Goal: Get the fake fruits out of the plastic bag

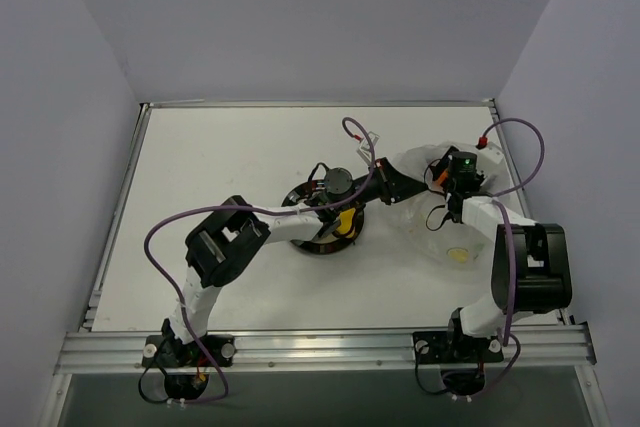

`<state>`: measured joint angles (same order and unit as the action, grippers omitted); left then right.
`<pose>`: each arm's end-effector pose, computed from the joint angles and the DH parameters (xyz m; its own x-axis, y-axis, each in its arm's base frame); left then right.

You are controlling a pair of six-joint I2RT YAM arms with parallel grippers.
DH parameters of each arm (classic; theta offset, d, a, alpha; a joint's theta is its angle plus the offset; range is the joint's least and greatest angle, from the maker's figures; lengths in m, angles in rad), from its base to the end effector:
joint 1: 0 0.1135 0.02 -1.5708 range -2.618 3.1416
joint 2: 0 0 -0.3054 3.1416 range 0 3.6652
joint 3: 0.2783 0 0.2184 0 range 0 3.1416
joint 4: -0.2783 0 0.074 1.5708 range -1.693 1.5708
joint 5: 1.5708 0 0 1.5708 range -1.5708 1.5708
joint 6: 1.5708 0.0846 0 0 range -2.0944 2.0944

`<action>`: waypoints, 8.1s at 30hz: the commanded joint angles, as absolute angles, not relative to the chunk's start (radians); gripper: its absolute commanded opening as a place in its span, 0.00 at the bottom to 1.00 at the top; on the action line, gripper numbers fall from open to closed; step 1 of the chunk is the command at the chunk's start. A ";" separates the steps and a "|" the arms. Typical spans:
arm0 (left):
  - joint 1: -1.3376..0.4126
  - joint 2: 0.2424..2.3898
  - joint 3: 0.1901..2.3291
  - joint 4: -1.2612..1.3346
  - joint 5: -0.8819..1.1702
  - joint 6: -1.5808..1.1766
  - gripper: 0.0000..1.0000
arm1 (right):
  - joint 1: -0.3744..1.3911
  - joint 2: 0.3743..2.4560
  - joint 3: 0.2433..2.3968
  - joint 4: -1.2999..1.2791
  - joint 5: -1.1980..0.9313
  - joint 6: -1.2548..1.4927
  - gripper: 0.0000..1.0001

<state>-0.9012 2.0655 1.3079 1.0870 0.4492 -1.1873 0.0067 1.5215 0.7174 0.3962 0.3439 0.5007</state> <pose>0.2821 -0.4156 0.3302 -0.8164 -0.3146 -0.4843 0.5459 -0.1466 -0.8249 0.3351 -0.0263 0.2480 -0.2024 0.4506 -0.8695 0.4564 0.8290 0.3233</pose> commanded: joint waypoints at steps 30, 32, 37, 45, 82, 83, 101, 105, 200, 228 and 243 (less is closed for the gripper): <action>-0.897 2.023 1.298 1.177 0.497 -1.210 0.02 | -0.060 1.687 0.928 0.512 0.202 0.453 1.00; -0.899 2.034 1.299 1.192 0.497 -1.221 0.02 | -0.067 1.724 0.997 0.465 0.178 0.448 1.00; -0.902 2.037 1.296 1.203 0.494 -1.236 0.02 | -0.077 1.837 1.081 0.426 0.164 0.462 1.00; -0.900 2.023 1.287 1.192 0.506 -1.230 0.02 | -0.107 1.954 1.158 0.437 0.069 0.512 1.00; -0.894 2.011 1.330 1.174 0.511 -1.247 0.02 | -0.006 1.336 0.650 0.508 -0.026 0.514 0.23; -0.894 2.005 1.333 1.166 0.514 -1.236 0.02 | -0.006 1.362 0.670 0.526 -0.031 0.515 0.23; -0.893 1.982 1.259 1.233 0.554 -1.315 0.02 | 0.041 1.778 0.871 0.869 0.195 0.583 0.96; -0.893 1.983 1.256 1.226 0.558 -1.316 0.02 | 0.044 1.850 0.903 0.928 0.201 0.572 1.00; -0.723 2.072 1.618 0.729 0.667 -1.135 0.02 | 0.969 1.350 0.462 0.747 0.400 0.451 0.26; -0.719 2.042 1.594 0.765 0.673 -1.149 0.03 | 1.097 1.309 0.471 0.754 0.663 0.365 0.88; -0.718 2.020 1.582 0.762 0.670 -1.143 0.02 | 1.060 0.996 0.433 0.568 0.822 0.419 0.25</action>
<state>-0.7303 2.1193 1.5570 0.7147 0.6548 -1.1446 1.0737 1.1069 0.4335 0.6159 0.6819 0.3832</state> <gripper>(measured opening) 0.026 0.288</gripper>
